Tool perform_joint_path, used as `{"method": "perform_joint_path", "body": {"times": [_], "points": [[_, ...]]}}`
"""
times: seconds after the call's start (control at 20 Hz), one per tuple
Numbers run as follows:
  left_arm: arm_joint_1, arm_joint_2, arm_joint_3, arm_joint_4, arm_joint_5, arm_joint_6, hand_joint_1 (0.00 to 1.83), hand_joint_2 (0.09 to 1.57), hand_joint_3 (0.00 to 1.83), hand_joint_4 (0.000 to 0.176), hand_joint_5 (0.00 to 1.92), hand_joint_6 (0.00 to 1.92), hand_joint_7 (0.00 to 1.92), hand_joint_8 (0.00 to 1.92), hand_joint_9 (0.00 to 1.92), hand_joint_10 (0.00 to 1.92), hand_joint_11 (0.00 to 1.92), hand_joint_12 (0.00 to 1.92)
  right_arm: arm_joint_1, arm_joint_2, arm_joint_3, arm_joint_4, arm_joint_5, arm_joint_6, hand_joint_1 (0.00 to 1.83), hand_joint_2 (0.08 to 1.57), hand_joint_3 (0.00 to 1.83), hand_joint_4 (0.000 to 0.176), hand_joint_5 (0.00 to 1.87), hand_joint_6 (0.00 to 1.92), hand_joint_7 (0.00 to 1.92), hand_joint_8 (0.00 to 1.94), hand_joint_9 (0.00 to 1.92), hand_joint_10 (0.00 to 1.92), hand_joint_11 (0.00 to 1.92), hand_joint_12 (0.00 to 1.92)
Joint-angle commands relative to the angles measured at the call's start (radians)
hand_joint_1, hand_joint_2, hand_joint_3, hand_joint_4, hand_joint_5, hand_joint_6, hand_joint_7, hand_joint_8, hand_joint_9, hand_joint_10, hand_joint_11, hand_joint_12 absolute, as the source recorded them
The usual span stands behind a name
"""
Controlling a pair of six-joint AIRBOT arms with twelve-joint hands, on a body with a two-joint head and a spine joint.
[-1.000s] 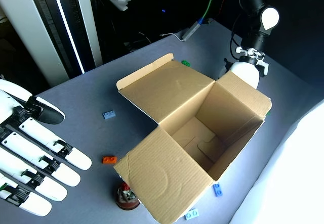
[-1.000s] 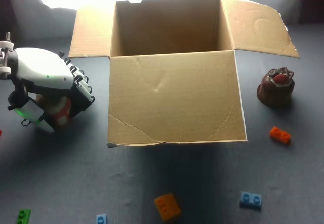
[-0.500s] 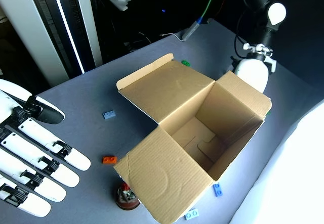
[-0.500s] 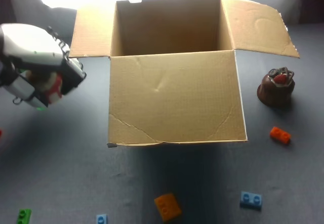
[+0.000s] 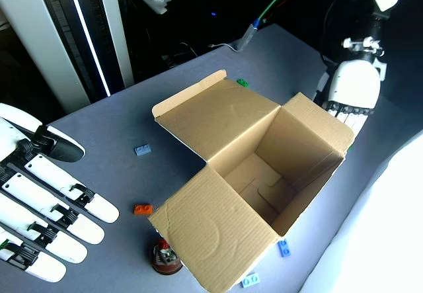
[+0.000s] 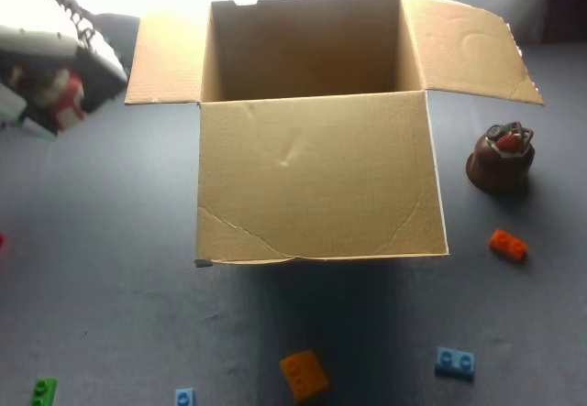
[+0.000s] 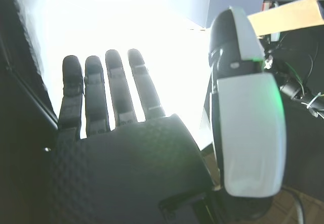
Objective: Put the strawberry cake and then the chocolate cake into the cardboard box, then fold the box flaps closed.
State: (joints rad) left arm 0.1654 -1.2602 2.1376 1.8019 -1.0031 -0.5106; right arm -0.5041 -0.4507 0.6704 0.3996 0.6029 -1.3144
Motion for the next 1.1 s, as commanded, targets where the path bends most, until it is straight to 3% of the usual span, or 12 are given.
{"method": "perform_joint_path", "body": {"times": [0.0, 0.35, 0.5, 0.65, 0.75, 1.05], "points": [[-0.016, 0.015, 0.011, -0.049, -0.009, -0.006, 1.27, 1.19, 0.36, 0.0, 0.54, 1.58, 0.51, 1.84, 0.52, 1.9, 0.43, 1.92, 0.004, 0.012, -0.001, -0.005, 0.124, -0.003, 0.43, 1.08, 0.0, 0.0, 0.12, 0.0, 0.13, 0.0, 0.12, 0.01, 0.0, 0.44], [-0.141, 0.016, 0.054, 0.023, -0.05, -0.024, 1.27, 1.25, 0.25, 0.0, 0.51, 1.59, 0.52, 1.81, 0.52, 1.88, 0.42, 1.92, 0.003, 0.012, -0.003, -0.005, 0.124, -0.005, 0.42, 1.09, 0.0, 0.0, 0.11, 0.01, 0.17, 0.01, 0.13, 0.01, 0.0, 0.42], [-0.208, 0.016, 0.067, 0.054, -0.067, -0.029, 1.29, 1.24, 0.2, 0.0, 0.56, 1.49, 0.55, 1.75, 0.56, 1.83, 0.46, 1.92, 0.003, 0.012, -0.004, -0.005, 0.124, -0.005, 0.42, 1.1, 0.0, 0.0, 0.07, 0.01, 0.14, 0.0, 0.1, 0.01, 0.0, 0.24], [-0.265, 0.019, 0.063, 0.079, -0.09, -0.045, 1.29, 1.29, 0.12, 0.0, 0.56, 1.48, 0.53, 1.77, 0.55, 1.85, 0.44, 1.92, 0.002, 0.012, -0.004, -0.005, 0.124, -0.006, 0.41, 1.1, 0.0, 0.0, 0.08, 0.01, 0.12, 0.0, 0.09, 0.0, 0.0, 0.28], [-0.294, 0.022, 0.041, 0.093, -0.107, -0.054, 1.29, 1.3, 0.08, 0.0, 0.56, 1.46, 0.55, 1.74, 0.56, 1.84, 0.46, 1.92, 0.002, 0.012, -0.004, -0.005, 0.124, -0.006, 0.44, 1.09, 0.0, 0.0, 0.12, 0.02, 0.15, 0.01, 0.12, 0.01, 0.0, 0.39], [-0.349, 0.048, -0.075, 0.127, -0.116, -0.058, 1.29, 1.31, 0.05, 0.0, 0.56, 1.47, 0.55, 1.74, 0.57, 1.81, 0.46, 1.92, 0.003, 0.012, -0.004, -0.005, 0.126, -0.007, 0.4, 1.11, 0.0, 0.0, 0.09, 0.01, 0.14, 0.0, 0.11, 0.01, 0.0, 0.35]]}}
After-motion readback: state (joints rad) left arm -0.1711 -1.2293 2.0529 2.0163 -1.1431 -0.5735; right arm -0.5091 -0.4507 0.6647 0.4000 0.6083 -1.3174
